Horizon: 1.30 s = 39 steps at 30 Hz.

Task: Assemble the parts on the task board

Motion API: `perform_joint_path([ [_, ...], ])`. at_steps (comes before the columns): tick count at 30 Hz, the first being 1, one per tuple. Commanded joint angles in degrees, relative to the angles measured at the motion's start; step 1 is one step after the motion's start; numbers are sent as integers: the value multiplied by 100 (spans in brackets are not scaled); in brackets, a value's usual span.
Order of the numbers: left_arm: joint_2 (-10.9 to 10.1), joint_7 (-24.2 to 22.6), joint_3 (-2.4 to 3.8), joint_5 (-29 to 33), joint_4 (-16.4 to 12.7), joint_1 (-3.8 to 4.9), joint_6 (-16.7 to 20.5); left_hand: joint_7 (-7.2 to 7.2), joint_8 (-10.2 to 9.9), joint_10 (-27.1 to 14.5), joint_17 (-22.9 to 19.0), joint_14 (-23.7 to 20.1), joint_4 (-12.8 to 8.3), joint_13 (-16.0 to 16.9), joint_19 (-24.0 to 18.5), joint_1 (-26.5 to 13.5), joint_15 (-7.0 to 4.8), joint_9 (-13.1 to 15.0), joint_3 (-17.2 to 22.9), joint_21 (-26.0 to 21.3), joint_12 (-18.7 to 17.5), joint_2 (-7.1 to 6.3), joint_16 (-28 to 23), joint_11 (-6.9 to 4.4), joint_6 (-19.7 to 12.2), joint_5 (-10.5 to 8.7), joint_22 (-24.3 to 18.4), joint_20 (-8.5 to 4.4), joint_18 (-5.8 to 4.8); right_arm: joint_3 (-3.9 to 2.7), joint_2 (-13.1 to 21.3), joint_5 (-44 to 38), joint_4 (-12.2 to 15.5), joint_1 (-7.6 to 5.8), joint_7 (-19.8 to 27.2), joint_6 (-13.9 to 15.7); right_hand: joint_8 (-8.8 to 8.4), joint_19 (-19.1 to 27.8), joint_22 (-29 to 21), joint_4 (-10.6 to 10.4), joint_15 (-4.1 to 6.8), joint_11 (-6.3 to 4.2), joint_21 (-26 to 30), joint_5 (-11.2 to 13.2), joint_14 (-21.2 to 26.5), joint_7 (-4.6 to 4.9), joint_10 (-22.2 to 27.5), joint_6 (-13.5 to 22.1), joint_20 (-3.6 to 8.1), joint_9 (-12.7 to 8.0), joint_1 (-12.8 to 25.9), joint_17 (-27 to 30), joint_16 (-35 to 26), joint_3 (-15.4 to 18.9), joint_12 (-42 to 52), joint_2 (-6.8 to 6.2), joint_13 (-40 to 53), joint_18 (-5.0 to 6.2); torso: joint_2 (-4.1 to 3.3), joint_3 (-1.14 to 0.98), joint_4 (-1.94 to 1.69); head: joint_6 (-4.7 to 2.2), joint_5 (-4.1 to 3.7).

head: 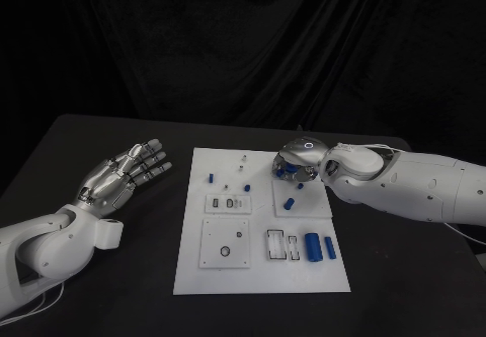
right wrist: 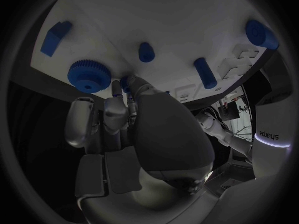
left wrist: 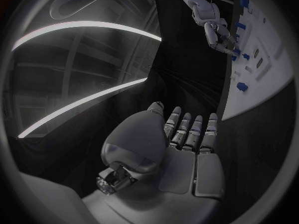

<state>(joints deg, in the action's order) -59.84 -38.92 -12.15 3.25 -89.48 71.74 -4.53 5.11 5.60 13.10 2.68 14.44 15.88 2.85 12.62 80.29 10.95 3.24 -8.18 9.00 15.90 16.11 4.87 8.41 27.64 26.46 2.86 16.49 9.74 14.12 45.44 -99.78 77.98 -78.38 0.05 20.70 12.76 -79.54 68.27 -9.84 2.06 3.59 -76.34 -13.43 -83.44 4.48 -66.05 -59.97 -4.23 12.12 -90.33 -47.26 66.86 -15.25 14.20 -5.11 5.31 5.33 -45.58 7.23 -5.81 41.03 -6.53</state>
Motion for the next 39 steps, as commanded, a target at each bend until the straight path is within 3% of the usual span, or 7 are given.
perform_joint_path([
  [1,4,-524,5,22,-10,-2,-76,5,-39,-32,5,-17,11,8,-36,50,18,8,35,-23,-17,10,-22,8,19,33,-7,0,-12,-1,-2,54,48,12,155,545,94,-1,24,40,59,-189,-27,57,-1,35,-259,-46,59,236,-13,-26,28,10,28,107,35,-38,-2,0,-3,-13,22],
  [4,-3,-516,5,22,-14,-2,-67,5,-37,-34,5,-15,9,8,-35,60,18,9,40,-22,-17,10,-22,9,26,51,-6,0,-12,-6,-68,185,66,-50,209,767,232,-17,60,33,80,-212,-39,177,-14,73,-338,-98,85,386,39,-67,42,41,13,114,46,-45,-1,-1,1,-93,51],
  [8,-5,-507,5,22,-18,-2,-59,6,-34,-29,6,-10,8,9,-34,67,17,11,43,-21,-11,10,-20,7,40,65,-6,0,-12,-14,-178,418,61,-170,227,864,334,-25,81,-11,77,-208,-38,410,-21,54,-367,-98,87,527,112,-88,44,86,-52,112,41,-48,-2,-1,0,-149,79],
  [15,13,-506,5,22,-10,-2,-47,7,-30,-24,6,-10,7,11,-34,80,17,15,49,-22,-5,9,-20,3,61,87,-7,0,-12,-41,-513,702,-163,-311,255,827,339,-37,107,-28,69,-193,-50,453,-29,61,-351,-61,84,558,136,-124,62,105,-86,90,35,-54,-8,4,7,-162,81],
  [29,52,-497,5,22,-8,-2,-49,8,-29,-25,5,-16,9,11,-33,87,15,15,51,-22,-4,8,-23,1,61,99,-7,-1,-11,-56,-1126,768,-837,-333,202,376,283,-52,153,-87,35,-150,-66,486,-36,93,-294,117,57,603,196,-164,81,137,-175,40,25,-64,-43,23,-27,-145,49],
  [39,101,-489,5,22,18,-2,-69,8,-31,-26,6,-15,6,11,-33,104,14,15,61,-22,-4,9,-23,-3,58,132,-7,-1,-11,-60,-1263,770,-1026,-325,120,182,257,-43,159,-101,8,-117,-60,499,-21,97,-222,189,36,624,207,-178,82,143,-228,22,23,-64,-76,31,-44,-228,3],
])
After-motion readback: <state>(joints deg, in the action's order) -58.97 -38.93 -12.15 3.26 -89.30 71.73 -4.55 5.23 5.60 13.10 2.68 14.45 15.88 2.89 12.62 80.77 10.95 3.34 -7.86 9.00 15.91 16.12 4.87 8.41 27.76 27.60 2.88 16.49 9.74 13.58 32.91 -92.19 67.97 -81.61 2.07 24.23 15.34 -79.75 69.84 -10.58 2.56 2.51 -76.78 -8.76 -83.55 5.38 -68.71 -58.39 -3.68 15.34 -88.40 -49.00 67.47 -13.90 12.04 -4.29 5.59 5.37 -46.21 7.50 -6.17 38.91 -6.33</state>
